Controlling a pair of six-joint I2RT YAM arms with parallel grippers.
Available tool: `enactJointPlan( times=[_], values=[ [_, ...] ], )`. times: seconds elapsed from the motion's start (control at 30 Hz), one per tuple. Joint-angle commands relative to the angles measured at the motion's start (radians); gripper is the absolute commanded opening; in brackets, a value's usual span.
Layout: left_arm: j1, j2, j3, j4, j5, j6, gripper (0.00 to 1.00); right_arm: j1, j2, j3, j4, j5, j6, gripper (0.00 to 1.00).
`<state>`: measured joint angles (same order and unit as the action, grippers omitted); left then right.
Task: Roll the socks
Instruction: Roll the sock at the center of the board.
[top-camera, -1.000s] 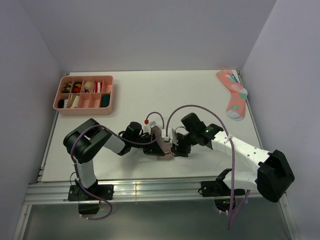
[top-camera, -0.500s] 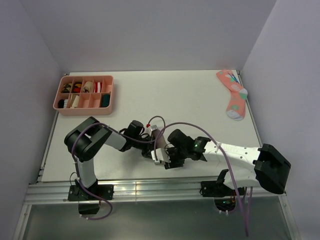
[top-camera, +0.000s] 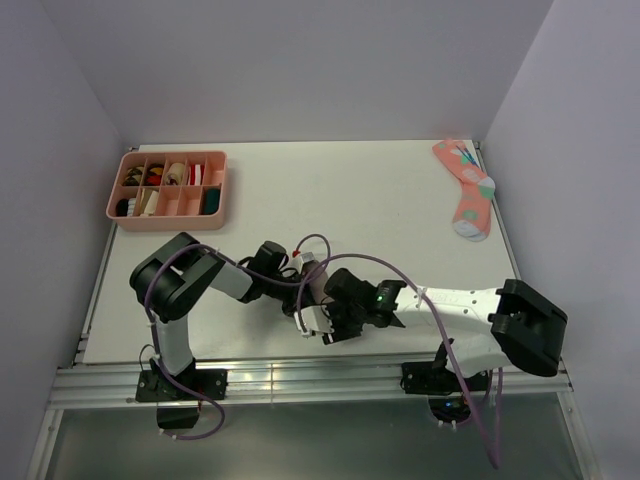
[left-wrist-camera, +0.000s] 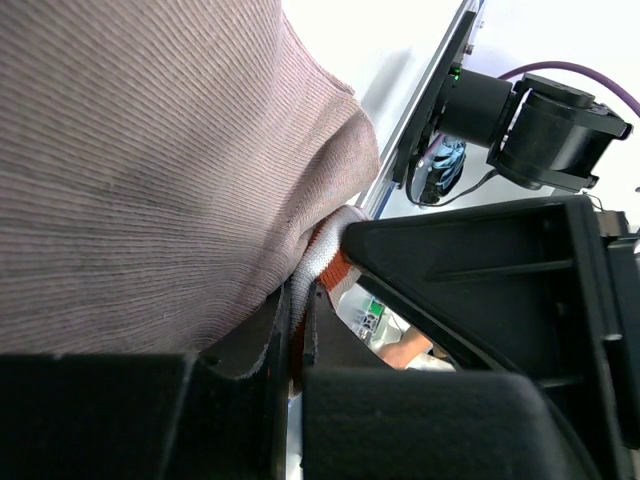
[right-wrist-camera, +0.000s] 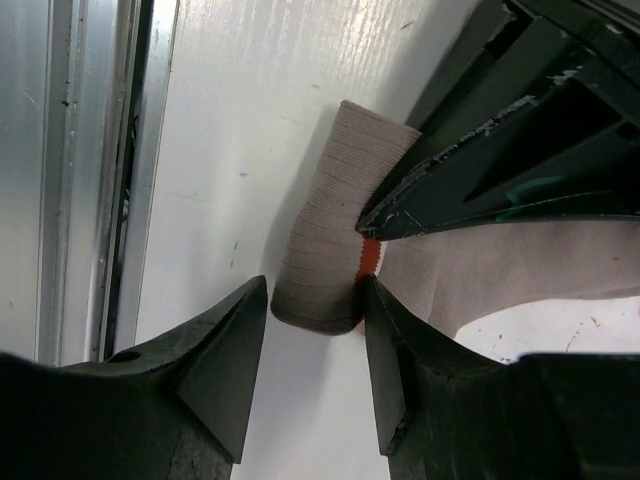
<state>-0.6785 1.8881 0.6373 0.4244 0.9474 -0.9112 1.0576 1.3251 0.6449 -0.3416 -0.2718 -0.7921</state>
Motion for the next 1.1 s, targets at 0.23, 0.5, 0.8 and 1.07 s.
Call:
enactJointPlan(
  times=[0.23,0.5,0.8,1.07],
  values=[
    [-0.001,0.026,-0.059,-0.029,-0.079,0.017,0.00,0.025,0.072,0.024,0.042,0.046,0.037,0.37],
    [-0.001,-0.036,-0.099,0.072,-0.131,-0.038,0.18,0.002,0.141,0.108,-0.083,-0.020,0.034,0.23],
    [0.002,-0.179,-0.189,0.293,-0.303,-0.133,0.31,-0.060,0.213,0.174,-0.183,-0.115,0.027,0.22],
    [0.005,-0.224,-0.290,0.517,-0.407,-0.187,0.36,-0.148,0.250,0.226,-0.258,-0.222,0.008,0.21]
  ],
)
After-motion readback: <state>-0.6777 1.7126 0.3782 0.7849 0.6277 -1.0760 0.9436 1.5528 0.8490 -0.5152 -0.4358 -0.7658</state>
